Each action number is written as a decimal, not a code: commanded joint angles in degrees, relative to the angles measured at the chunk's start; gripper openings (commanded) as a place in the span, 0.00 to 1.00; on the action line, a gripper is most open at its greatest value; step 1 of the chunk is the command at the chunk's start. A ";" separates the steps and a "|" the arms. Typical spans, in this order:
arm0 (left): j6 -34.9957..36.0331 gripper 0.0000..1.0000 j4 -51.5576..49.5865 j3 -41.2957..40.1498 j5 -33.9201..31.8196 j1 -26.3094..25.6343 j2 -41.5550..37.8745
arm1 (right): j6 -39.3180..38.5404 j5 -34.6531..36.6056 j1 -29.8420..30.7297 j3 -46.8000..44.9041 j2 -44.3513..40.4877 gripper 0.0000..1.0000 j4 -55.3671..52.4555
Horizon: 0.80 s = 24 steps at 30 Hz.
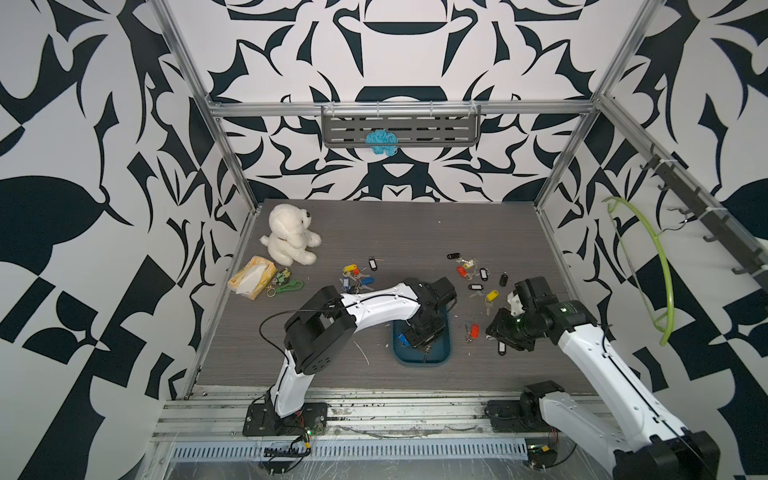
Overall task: Take the keys out of the storage box
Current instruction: Pick up the key from the storage box.
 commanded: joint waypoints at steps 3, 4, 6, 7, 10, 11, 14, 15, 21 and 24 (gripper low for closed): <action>-0.39 0.39 0.35 -0.71 0.55 0.28 0.94 | -0.88 -0.51 -0.24 -0.17 0.00 0.39 0.32; -0.32 0.39 0.48 -0.71 0.59 0.28 0.90 | -0.85 -0.55 -0.24 -0.14 0.01 0.39 0.27; -0.23 0.36 0.78 -0.99 0.75 0.28 1.03 | -0.85 -0.51 -0.24 -0.16 -0.06 0.39 0.29; -0.27 0.34 0.83 -1.06 0.69 0.28 1.03 | -0.85 -0.51 -0.24 -0.24 -0.08 0.38 0.27; -0.05 0.30 0.96 -1.14 0.64 0.28 1.03 | -0.88 -0.51 -0.24 -0.17 -0.07 0.38 0.31; 0.08 0.29 0.92 -1.15 0.68 0.28 1.03 | -0.85 -0.51 -0.25 -0.17 0.01 0.38 0.31; 0.26 0.25 0.88 -1.40 0.64 0.28 0.83 | -0.85 -0.51 -0.24 -0.17 0.01 0.38 0.31; 0.24 0.24 0.88 -1.48 0.65 0.28 0.70 | -0.86 -0.51 -0.24 -0.18 0.05 0.38 0.31; 0.65 0.24 0.55 -2.35 0.48 0.28 -0.10 | -0.89 -0.60 -0.24 -0.15 0.09 0.38 0.29; 0.75 0.26 0.08 -2.67 0.31 0.28 -0.41 | -0.85 -0.60 -0.24 -0.21 0.09 0.38 0.31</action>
